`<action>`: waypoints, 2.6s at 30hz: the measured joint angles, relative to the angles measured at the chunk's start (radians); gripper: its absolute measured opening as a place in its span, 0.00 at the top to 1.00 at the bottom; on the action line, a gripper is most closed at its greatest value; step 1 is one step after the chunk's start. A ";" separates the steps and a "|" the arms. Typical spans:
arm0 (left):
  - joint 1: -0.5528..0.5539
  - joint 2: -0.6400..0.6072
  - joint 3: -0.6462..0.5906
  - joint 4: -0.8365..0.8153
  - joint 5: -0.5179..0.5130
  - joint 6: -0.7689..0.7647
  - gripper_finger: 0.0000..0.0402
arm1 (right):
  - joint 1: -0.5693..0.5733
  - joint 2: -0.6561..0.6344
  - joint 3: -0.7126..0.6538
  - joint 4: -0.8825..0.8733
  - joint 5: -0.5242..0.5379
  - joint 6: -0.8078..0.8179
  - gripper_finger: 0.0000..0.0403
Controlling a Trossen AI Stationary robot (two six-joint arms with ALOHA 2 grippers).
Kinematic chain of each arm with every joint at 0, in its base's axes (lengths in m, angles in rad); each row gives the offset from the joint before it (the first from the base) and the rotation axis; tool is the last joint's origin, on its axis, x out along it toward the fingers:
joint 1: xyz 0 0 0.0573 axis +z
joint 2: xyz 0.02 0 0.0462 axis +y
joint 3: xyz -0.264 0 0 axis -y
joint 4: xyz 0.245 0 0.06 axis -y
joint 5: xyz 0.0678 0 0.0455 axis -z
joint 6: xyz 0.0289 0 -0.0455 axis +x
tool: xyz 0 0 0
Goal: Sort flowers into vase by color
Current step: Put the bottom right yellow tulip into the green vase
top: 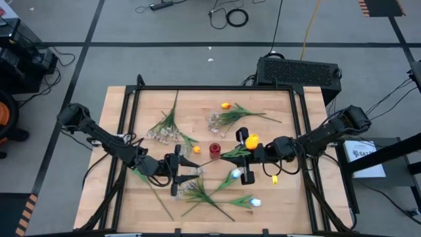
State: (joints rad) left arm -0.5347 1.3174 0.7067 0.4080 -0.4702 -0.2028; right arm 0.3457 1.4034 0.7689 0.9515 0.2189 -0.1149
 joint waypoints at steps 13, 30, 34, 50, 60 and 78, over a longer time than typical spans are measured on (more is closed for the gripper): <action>-0.051 -0.095 0.000 -0.176 -0.069 -0.003 0.47 | 0.039 -0.154 0.000 -0.243 0.024 0.051 0.99; -0.055 -0.152 0.000 -0.350 -0.085 -0.106 0.47 | 0.056 -0.240 0.000 -0.478 0.176 0.100 0.98; -0.055 -0.152 0.000 -0.351 -0.086 -0.106 0.47 | 0.055 -0.260 0.000 -0.537 0.177 0.104 0.98; -0.048 -0.152 0.000 -0.388 -0.088 -0.078 0.47 | 0.049 -0.326 0.000 -0.684 0.334 0.182 0.98; 0.000 -0.151 0.000 -0.403 -0.089 -0.026 0.47 | 0.046 -0.329 0.000 -0.665 0.335 0.166 0.98; 0.015 -0.151 0.000 -0.309 -0.088 0.145 0.47 | 0.025 -0.566 0.000 -0.731 0.332 0.016 0.98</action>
State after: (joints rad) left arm -0.5198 1.1660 0.7071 0.0990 -0.5585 -0.0577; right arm 0.3702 0.8372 0.7692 0.2210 0.5510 -0.0992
